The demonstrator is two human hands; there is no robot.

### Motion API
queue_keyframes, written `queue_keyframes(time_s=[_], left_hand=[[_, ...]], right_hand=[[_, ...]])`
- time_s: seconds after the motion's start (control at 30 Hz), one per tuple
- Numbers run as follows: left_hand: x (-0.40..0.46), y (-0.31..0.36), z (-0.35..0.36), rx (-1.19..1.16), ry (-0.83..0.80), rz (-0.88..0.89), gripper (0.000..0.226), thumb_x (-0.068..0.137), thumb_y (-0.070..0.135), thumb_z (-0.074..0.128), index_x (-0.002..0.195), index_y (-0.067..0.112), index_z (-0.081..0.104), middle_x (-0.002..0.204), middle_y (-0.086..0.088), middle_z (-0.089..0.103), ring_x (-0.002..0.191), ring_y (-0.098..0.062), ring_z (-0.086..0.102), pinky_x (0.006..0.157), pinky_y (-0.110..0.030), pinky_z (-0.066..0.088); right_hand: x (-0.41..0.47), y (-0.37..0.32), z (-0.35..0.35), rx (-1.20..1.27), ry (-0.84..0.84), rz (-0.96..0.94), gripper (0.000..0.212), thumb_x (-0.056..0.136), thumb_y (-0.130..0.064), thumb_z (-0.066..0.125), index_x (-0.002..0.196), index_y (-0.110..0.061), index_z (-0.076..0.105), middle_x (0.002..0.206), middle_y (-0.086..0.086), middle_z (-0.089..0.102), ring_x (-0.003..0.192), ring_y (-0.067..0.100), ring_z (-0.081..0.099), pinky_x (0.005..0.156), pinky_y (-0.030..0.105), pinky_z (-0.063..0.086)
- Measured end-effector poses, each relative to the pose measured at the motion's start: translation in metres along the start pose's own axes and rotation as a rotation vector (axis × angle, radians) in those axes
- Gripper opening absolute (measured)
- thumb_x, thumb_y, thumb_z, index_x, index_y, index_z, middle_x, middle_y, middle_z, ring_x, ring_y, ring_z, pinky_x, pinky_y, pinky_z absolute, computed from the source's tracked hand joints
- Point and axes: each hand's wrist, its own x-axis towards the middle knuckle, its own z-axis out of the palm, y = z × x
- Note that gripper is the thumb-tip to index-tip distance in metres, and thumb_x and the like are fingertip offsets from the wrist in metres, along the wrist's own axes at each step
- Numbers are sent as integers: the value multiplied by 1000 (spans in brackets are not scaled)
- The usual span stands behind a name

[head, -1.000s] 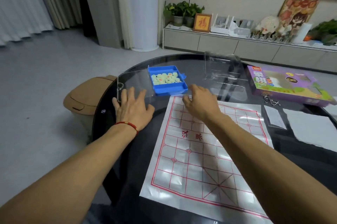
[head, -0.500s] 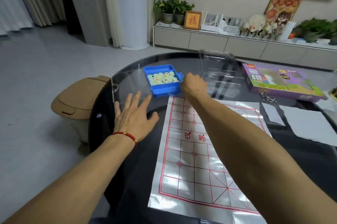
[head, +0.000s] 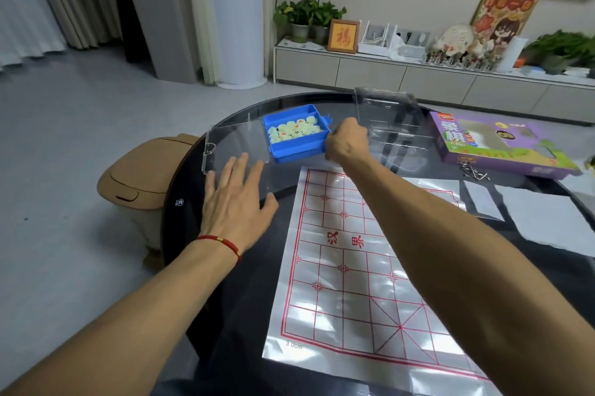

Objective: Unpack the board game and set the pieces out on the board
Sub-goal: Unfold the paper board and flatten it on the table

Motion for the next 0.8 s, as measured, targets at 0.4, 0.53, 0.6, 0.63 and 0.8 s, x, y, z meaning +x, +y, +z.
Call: queue_keyframes(time_s=[0.4, 0.53, 0.6, 0.63, 0.8], left_hand=[[-64, 65, 7, 19, -445, 540, 60, 101, 60, 22, 157, 45, 4, 167, 10, -10, 154, -15, -12, 123, -55, 0], [-57, 47, 3, 43, -459, 464, 60, 103, 56, 25, 157, 46, 2, 166, 11, -11, 153, -14, -12, 123, -53, -6], [-53, 40, -1, 55, -434, 432, 60, 103, 53, 29, 157, 44, 5, 167, 11, -7, 154, -13, -10, 123, -52, -8], [-50, 38, -2, 55, -433, 415, 60, 103, 51, 30, 157, 43, 6, 167, 10, -6, 154, -13, -9, 123, -51, -9], [-43, 35, -6, 37, -436, 358, 60, 103, 47, 35, 158, 40, 10, 167, 9, -7, 154, -13, -9, 121, -47, -11]], right_hand=[[-38, 26, -67, 303, 15, 119, 15, 98, -6, 58, 111, 0, 59, 101, 16, 69, 70, 21, 72, 50, 24, 55], [-45, 41, -90, 345, 11, 131, 20, 98, -4, 57, 117, 3, 60, 108, 18, 67, 66, 20, 70, 42, 19, 50], [-48, 49, -100, 364, 13, 141, 21, 98, -5, 59, 117, 3, 61, 110, 19, 66, 63, 19, 69, 41, 19, 49], [-49, 52, -105, 375, 11, 148, 22, 99, -6, 60, 119, 3, 61, 109, 18, 67, 64, 19, 70, 43, 19, 50], [-59, 61, -120, 431, -14, 173, 23, 99, -11, 62, 120, -1, 63, 97, 11, 66, 69, 18, 71, 56, 23, 57]])
